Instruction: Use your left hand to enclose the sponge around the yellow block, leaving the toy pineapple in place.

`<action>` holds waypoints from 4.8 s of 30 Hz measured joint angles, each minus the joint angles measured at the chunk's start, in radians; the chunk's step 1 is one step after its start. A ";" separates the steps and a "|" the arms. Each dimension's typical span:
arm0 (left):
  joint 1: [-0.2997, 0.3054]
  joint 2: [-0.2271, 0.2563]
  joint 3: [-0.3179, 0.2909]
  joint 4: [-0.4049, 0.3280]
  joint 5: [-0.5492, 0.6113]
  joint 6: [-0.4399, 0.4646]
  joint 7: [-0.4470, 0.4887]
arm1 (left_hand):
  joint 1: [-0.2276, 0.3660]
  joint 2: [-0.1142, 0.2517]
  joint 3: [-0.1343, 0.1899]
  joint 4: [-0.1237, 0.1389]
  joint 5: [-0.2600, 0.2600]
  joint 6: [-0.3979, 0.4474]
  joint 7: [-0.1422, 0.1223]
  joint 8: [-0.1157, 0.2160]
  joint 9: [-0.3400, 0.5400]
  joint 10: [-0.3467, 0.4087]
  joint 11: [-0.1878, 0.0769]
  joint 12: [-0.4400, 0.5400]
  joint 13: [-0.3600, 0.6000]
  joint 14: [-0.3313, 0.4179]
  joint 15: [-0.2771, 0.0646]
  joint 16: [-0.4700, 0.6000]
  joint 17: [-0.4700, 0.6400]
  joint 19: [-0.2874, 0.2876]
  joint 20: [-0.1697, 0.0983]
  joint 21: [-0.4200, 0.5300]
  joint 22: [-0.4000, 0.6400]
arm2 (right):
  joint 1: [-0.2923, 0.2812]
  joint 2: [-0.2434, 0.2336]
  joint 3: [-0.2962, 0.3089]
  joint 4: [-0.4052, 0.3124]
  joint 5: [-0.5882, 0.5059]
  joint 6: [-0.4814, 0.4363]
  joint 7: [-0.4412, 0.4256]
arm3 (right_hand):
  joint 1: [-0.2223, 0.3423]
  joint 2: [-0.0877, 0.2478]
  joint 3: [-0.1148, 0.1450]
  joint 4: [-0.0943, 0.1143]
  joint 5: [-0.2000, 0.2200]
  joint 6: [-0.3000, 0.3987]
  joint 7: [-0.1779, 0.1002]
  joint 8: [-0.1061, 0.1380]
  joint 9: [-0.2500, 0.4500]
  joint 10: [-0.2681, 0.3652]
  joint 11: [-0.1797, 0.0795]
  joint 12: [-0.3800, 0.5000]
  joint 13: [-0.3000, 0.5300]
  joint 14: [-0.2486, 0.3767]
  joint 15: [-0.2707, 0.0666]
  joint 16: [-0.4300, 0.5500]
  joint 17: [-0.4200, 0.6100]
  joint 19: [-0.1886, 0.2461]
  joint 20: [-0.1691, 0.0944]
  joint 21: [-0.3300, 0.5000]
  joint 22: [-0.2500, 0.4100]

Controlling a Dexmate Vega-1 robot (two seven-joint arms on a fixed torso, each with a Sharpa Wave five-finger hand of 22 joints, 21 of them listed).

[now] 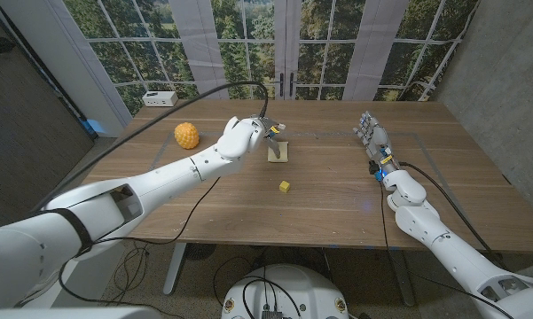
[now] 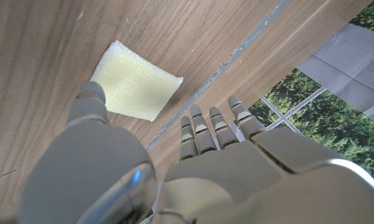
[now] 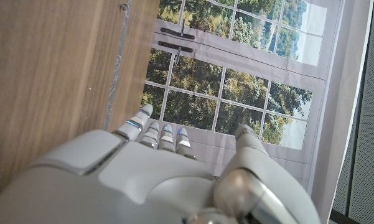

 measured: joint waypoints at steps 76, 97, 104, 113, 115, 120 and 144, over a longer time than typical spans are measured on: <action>0.084 -0.011 -0.017 -0.030 0.164 0.036 0.244 | 0.291 0.126 -0.027 0.025 0.059 0.382 -0.032 0.055 0.023 0.406 -0.116 0.089 0.042 0.352 -0.034 0.033 0.000 0.163 -0.045 0.042 0.009 | 0.020 -0.030 -0.011 -0.036 -0.039 -0.053 -0.044 | -0.004 -0.004 0.000 0.000 0.000 0.014 -0.014 0.000 0.000 0.007 0.000 0.000 0.000 0.016 0.009 0.000 0.000 0.013 0.013 0.000 0.000; 0.152 0.015 -0.093 -0.146 0.252 -0.009 0.131 | 0.202 0.104 -0.127 0.094 0.044 0.218 -0.016 -0.023 0.017 0.254 -0.070 -0.015 0.031 0.241 -0.028 -0.011 0.009 0.131 -0.029 0.026 0.014 | -0.027 -0.051 -0.006 -0.121 -0.061 -0.061 -0.092 | -0.008 -0.008 0.000 0.000 0.000 0.014 -0.014 0.000 0.000 0.011 0.004 0.000 0.000 0.016 0.009 0.000 0.000 0.013 0.013 0.000 0.000; 0.139 -0.021 -0.104 -0.090 0.268 0.009 0.103 | 0.173 0.097 -0.157 0.115 0.036 0.171 -0.007 -0.027 0.016 0.185 -0.032 -0.046 0.025 0.194 -0.027 -0.016 0.009 0.114 -0.025 0.019 0.014 | -0.036 -0.055 -0.005 -0.133 -0.063 -0.059 -0.093 | -0.008 -0.008 0.000 0.000 0.000 0.018 -0.018 0.000 0.000 0.011 0.003 0.000 0.000 0.016 0.009 0.000 0.000 0.013 0.013 0.000 0.000; 0.077 -0.079 -0.086 0.016 0.262 0.014 0.064 | 0.156 0.096 -0.167 0.125 0.033 0.154 -0.003 -0.027 0.016 0.176 -0.027 -0.050 0.025 0.176 -0.023 -0.016 0.009 0.103 -0.015 0.012 0.014 | -0.033 -0.059 -0.005 -0.130 -0.068 -0.053 -0.083 | -0.008 -0.008 0.000 0.000 0.000 0.018 -0.018 0.000 0.000 0.011 0.003 0.000 0.000 0.016 0.009 0.000 0.000 0.013 0.013 0.000 0.000; 0.051 -0.095 -0.075 0.048 0.247 0.008 0.043 | 0.149 0.097 -0.171 0.129 0.029 0.144 -0.002 -0.027 0.016 0.169 -0.027 -0.050 0.025 0.172 -0.027 -0.016 0.009 0.096 -0.014 0.012 0.014 | -0.030 -0.060 -0.005 -0.128 -0.068 -0.053 -0.081 | -0.008 -0.008 0.000 0.000 0.000 0.018 -0.018 0.000 0.000 0.011 0.003 0.000 0.000 0.016 0.009 0.000 0.000 0.013 0.013 0.000 0.000; -0.006 -0.132 -0.047 0.121 0.215 -0.004 0.008 | 0.144 0.092 -0.179 0.129 0.029 0.124 0.004 -0.027 0.016 0.149 -0.021 -0.057 0.020 0.152 -0.025 -0.016 0.009 0.087 -0.009 0.010 0.014 | -0.025 -0.064 -0.006 -0.123 -0.072 -0.051 -0.075 | -0.008 -0.008 0.000 0.000 0.000 0.018 -0.018 0.000 0.000 0.011 0.003 0.000 0.000 0.016 0.009 0.000 0.000 0.013 0.013 0.000 0.000; -0.224 -0.256 0.121 0.398 0.033 -0.030 -0.107 | 0.140 0.088 -0.203 0.128 0.029 0.088 0.018 -0.028 0.011 0.121 -0.004 -0.061 0.020 0.130 -0.023 -0.016 0.009 0.067 -0.004 0.003 0.014 | -0.015 -0.080 -0.010 -0.117 -0.093 -0.043 -0.063 | -0.008 -0.008 0.000 0.000 0.000 0.018 -0.018 0.000 0.000 0.011 0.003 0.000 0.000 0.022 0.014 0.000 0.000 0.013 0.013 0.000 0.000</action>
